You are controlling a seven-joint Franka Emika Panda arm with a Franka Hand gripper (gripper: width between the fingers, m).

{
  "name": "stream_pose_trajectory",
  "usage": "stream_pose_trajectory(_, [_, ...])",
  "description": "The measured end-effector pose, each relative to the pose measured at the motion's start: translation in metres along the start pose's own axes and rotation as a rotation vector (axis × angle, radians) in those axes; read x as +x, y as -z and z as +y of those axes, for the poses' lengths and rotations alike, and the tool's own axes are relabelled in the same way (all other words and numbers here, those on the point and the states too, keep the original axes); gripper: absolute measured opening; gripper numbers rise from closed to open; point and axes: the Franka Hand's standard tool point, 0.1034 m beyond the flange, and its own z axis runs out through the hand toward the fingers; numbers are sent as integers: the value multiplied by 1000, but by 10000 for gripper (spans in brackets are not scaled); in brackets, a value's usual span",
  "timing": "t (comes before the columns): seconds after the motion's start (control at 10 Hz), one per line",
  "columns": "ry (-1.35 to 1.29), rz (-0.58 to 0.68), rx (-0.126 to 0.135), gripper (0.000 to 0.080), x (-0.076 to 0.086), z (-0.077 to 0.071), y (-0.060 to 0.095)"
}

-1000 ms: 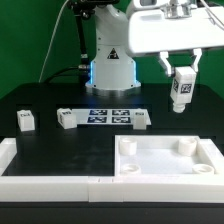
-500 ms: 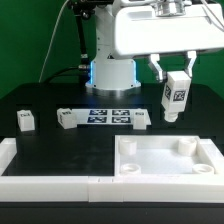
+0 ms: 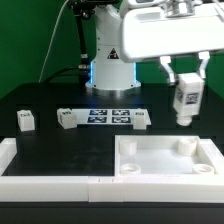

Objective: Assemble one leg

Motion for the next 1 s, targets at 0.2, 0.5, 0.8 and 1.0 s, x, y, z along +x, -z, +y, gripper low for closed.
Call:
stream_pose_trajectory(0.2, [2,43,11,291,37,-2,-15])
stream_pose_trajectory(0.5, [14,93,3,291,46,4,-30])
stream_pose_trajectory(0.8, [14,94,2,291,45,4,-30])
stream_pose_trajectory(1.0, [21,86,-7,291,28,8,-30])
